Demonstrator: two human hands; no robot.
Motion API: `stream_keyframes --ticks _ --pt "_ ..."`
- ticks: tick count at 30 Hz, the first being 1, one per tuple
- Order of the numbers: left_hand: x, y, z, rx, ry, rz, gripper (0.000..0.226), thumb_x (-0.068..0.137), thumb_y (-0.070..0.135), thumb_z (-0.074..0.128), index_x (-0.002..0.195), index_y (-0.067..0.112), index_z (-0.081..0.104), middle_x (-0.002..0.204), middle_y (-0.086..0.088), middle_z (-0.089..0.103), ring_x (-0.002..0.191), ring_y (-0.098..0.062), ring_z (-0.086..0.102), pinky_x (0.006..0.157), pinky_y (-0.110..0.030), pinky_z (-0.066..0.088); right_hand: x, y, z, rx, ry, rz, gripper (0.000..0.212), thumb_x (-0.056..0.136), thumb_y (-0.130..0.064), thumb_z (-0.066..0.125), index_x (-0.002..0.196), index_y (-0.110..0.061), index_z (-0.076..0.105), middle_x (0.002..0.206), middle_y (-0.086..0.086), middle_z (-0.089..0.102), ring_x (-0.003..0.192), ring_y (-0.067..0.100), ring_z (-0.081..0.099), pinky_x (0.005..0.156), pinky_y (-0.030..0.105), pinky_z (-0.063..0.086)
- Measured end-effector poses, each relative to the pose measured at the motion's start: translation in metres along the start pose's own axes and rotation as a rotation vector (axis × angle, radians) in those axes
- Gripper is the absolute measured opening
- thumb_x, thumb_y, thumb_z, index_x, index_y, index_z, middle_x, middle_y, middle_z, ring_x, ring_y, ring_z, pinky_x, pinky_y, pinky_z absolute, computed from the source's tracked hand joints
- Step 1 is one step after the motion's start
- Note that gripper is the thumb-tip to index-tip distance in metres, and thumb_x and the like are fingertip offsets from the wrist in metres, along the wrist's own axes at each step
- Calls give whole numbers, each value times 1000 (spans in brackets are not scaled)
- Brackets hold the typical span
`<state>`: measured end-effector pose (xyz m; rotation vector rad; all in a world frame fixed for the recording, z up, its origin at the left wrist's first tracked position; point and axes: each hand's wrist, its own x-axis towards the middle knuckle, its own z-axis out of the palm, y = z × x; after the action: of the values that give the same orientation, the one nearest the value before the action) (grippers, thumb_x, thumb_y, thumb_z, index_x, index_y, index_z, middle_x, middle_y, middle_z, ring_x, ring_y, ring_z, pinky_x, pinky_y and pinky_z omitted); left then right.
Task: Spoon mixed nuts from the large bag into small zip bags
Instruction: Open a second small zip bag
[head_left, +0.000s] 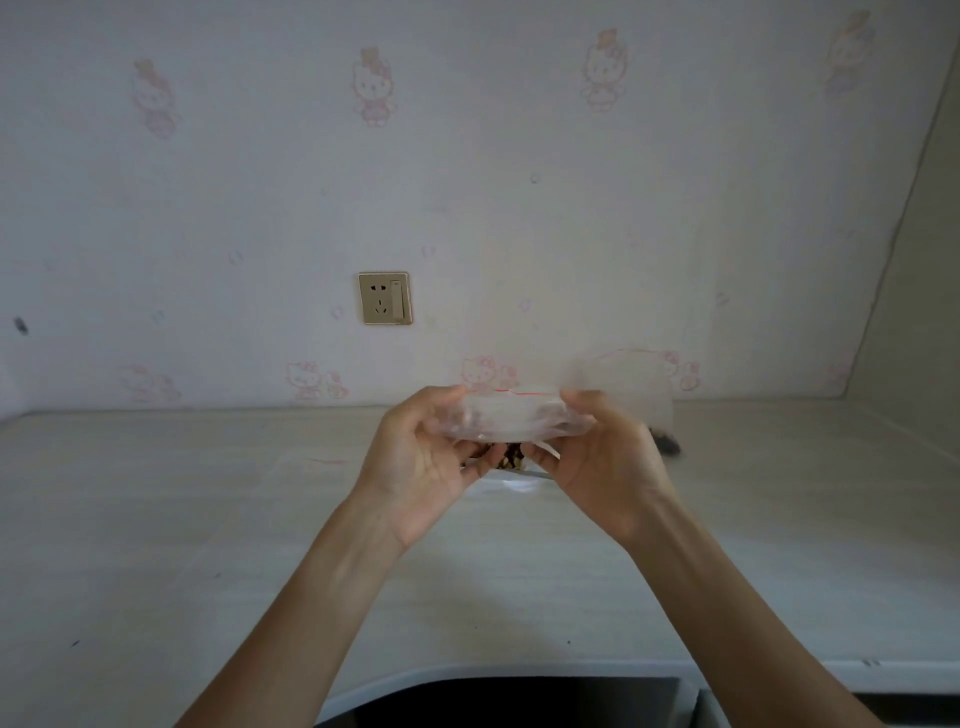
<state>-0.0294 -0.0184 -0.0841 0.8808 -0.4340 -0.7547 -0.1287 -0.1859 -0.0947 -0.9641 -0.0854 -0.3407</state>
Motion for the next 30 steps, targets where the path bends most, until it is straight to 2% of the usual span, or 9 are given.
stream_keyframes --ticks 3,5,7,10,13,18,22,25,30 --pt "-1 -3 -4 402 1 182 34 64 16 86 82 6 59 100 -4 75 102 -22 72 98 -40 55 -3 -4 -8 -284 44 -24 20 78 -21 77 95 -10 73 115 7 74 110 24 68 96 40 52" --pt "-1 -9 -4 505 113 264 45 57 12 87 66 21 43 79 -3 61 88 -26 64 90 -40 49 -4 -1 -7 -423 118 -46 9 78 -10 82 83 -16 77 108 6 78 107 25 72 93 37 55" --pt "0 -16 0 581 228 329 50 58 11 84 68 24 37 75 -8 46 78 -22 50 76 -33 42 -4 5 -5 -472 208 -65 15 79 0 80 81 -11 69 105 11 78 104 29 73 91 38 57" --pt "6 -26 1 642 344 457 45 70 8 83 70 22 40 73 -5 41 72 -19 41 67 -31 37 -2 12 -1 -502 332 -84 20 83 0 75 72 -12 63 96 13 78 92 26 72 83 37 61" --pt "11 -32 -3 733 422 584 39 81 11 75 66 26 42 67 7 45 69 -20 49 71 -35 45 3 17 3 -440 476 -86 16 91 -15 73 78 -7 68 77 8 71 76 21 68 70 32 61" --pt "10 -32 -13 816 502 738 15 93 20 72 87 26 59 91 14 66 91 -21 69 80 -51 61 6 17 2 -324 608 -148 16 97 -16 67 85 -8 60 65 7 62 55 21 65 55 35 59" --pt "10 -33 -22 743 535 644 13 93 14 75 89 17 64 87 5 71 86 -24 74 66 -43 64 3 15 -6 -211 599 -94 14 92 -1 72 89 -7 59 78 15 69 65 30 73 56 34 60" --pt "8 -35 -21 413 498 432 8 91 3 75 91 7 67 83 -10 76 78 -23 77 62 -33 63 2 18 -11 -62 522 -19 10 87 2 75 93 -1 67 92 18 78 78 29 77 64 33 63" --pt "1 -27 -19 -90 286 51 8 75 4 78 79 7 83 87 -12 79 73 -16 78 64 -29 63 -2 17 -14 254 340 130 8 75 -3 75 82 -2 79 87 15 77 72 18 77 68 28 64"
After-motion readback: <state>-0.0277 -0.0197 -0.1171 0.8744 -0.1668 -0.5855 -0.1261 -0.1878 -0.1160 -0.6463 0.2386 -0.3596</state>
